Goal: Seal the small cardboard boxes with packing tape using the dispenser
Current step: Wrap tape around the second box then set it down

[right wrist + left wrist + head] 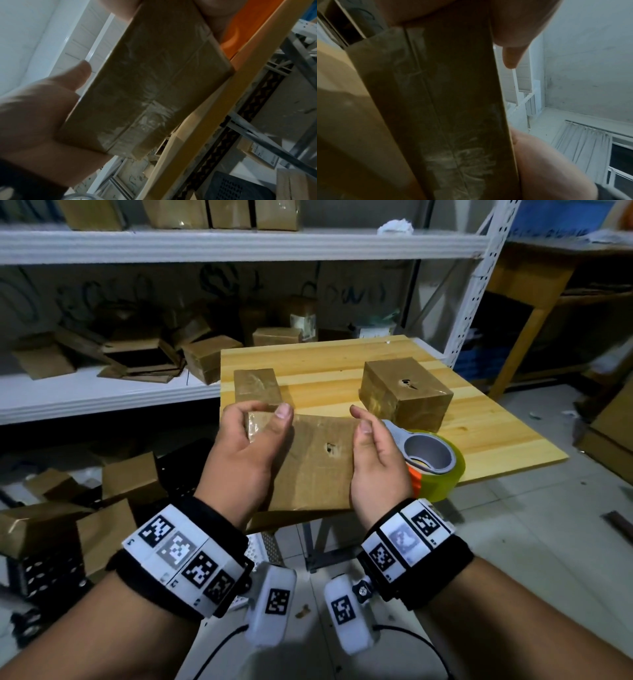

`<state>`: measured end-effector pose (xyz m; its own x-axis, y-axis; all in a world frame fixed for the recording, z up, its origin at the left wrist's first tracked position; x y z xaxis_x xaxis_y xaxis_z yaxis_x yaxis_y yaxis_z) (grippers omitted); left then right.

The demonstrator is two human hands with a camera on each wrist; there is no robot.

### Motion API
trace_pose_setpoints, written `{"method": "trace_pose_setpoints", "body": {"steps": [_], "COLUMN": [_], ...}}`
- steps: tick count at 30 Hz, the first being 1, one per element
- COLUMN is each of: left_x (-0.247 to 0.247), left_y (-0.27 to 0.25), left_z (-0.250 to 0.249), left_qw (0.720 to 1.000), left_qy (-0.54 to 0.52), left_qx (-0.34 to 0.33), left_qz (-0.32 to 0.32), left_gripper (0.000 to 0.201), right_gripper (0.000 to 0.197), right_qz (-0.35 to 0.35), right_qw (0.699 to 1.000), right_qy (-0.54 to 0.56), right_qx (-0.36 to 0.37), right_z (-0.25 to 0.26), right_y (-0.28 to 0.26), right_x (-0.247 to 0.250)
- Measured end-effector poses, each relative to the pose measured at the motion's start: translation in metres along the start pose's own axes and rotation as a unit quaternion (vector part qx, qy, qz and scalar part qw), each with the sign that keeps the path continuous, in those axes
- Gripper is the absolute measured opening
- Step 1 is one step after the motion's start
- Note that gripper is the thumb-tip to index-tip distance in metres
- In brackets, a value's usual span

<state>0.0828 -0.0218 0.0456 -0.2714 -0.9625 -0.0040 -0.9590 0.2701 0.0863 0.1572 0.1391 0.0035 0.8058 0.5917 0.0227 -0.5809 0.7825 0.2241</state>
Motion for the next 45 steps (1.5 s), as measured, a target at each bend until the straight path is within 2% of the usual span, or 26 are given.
{"method": "trace_pose_setpoints", "body": {"steps": [4, 7, 10, 13, 16, 19, 22, 27, 31, 34, 37, 39, 45], "left_x": [0.007, 0.012, 0.011, 0.011, 0.014, 0.012, 0.010, 0.011, 0.014, 0.014, 0.012, 0.013, 0.009], "left_y": [0.003, 0.006, 0.006, 0.008, 0.011, 0.008, 0.005, 0.005, 0.012, 0.017, 0.015, 0.014, 0.009], "left_z": [0.005, 0.012, 0.012, 0.015, 0.019, 0.017, 0.016, 0.015, 0.018, 0.023, 0.024, 0.022, 0.016], "left_qw": [0.997, 0.996, 0.992, 0.993, 0.991, 0.987, 0.989, 0.988, 0.986, 0.990, 0.992, 0.992, 0.991], "left_qy": [0.071, 0.083, 0.101, 0.085, 0.099, 0.117, 0.086, 0.081, 0.109, 0.115, 0.101, 0.100, 0.070], "left_qx": [-0.034, -0.034, -0.055, -0.060, -0.067, -0.091, -0.099, -0.118, -0.125, -0.082, -0.071, -0.080, -0.101], "left_qz": [-0.009, -0.027, -0.042, -0.058, -0.059, -0.060, -0.063, -0.054, -0.029, -0.008, 0.015, 0.020, 0.057], "left_gripper": [0.071, 0.071, 0.064, 0.040, 0.021, 0.031, 0.044, 0.048, 0.040, 0.057, 0.067, 0.073, 0.076], "right_gripper": [0.069, 0.079, 0.062, 0.047, 0.037, 0.037, 0.037, 0.041, 0.036, 0.040, 0.056, 0.067, 0.062], "right_qz": [0.028, 0.084, 0.069, 0.057, 0.050, 0.027, 0.009, 0.001, 0.049, 0.086, 0.105, 0.117, 0.097], "right_qw": [0.995, 0.993, 0.997, 0.995, 0.995, 0.996, 0.997, 0.998, 0.999, 0.996, 0.993, 0.992, 0.995], "right_qy": [0.052, 0.027, -0.021, -0.074, -0.076, -0.079, -0.067, -0.038, -0.013, -0.001, 0.019, 0.020, -0.012], "right_qx": [-0.078, -0.074, -0.025, 0.030, 0.036, 0.041, 0.048, 0.045, 0.001, -0.034, -0.048, -0.035, 0.024], "right_z": [0.002, 0.009, 0.010, 0.008, 0.008, 0.006, 0.006, 0.001, -0.002, -0.005, -0.006, -0.004, -0.001], "right_y": [0.000, -0.002, 0.000, -0.001, 0.001, 0.003, -0.002, -0.003, 0.004, 0.009, 0.009, 0.008, 0.003], "right_x": [-0.001, -0.007, -0.006, -0.005, -0.002, 0.000, 0.002, 0.002, 0.002, 0.001, -0.003, -0.004, 0.000]}}
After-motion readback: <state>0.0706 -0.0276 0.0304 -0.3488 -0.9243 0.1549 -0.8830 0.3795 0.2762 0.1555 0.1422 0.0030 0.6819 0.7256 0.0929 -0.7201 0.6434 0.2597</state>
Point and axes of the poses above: each hand's wrist, its own y-axis towards the middle knuckle, its own x-axis out of the back of the hand, z = x × y, the point moved 5 cm from there along y, towards the middle knuckle, and after that the axes turned 6 degrees about -z, right-handed, at the moved point
